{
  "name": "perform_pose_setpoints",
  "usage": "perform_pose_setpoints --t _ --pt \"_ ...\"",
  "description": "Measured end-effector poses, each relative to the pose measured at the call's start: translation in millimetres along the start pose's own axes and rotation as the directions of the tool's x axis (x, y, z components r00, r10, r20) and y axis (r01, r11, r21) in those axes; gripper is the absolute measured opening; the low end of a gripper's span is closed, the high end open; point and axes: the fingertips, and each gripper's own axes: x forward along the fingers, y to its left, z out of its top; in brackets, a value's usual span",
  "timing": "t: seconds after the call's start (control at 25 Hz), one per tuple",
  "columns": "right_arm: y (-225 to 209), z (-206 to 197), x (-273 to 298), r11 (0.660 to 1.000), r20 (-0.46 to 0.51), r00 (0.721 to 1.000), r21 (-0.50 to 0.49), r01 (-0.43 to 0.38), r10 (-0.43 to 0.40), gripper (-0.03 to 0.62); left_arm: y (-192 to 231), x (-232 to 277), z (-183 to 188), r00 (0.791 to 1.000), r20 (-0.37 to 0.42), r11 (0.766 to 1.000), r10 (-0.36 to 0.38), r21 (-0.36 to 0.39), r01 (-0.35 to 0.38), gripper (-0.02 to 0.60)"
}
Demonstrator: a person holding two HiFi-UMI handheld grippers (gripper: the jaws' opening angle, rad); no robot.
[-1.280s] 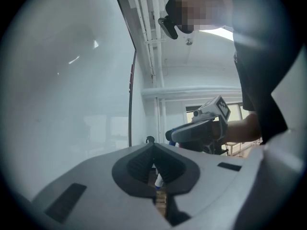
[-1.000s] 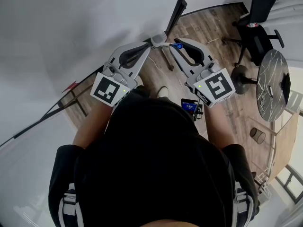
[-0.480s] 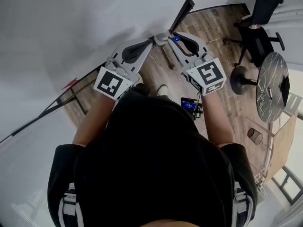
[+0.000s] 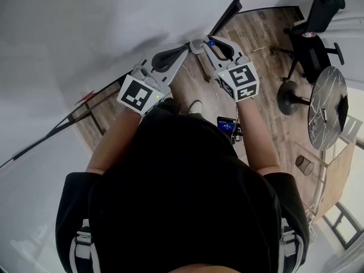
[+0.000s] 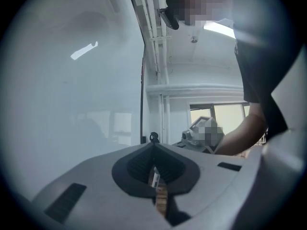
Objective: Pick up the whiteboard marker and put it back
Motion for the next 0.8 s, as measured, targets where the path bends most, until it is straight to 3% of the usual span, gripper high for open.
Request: perform_pose_setpoints --t 0.8 --pt "-11.4 -85.8 56.0 0.998 -0.171 0.984 -0.045 0.034 -0.041 0.074 8.4 -0.5 -4.7 1.0 -0.01 1.0 -0.01 -0.01 0.01 0.003"
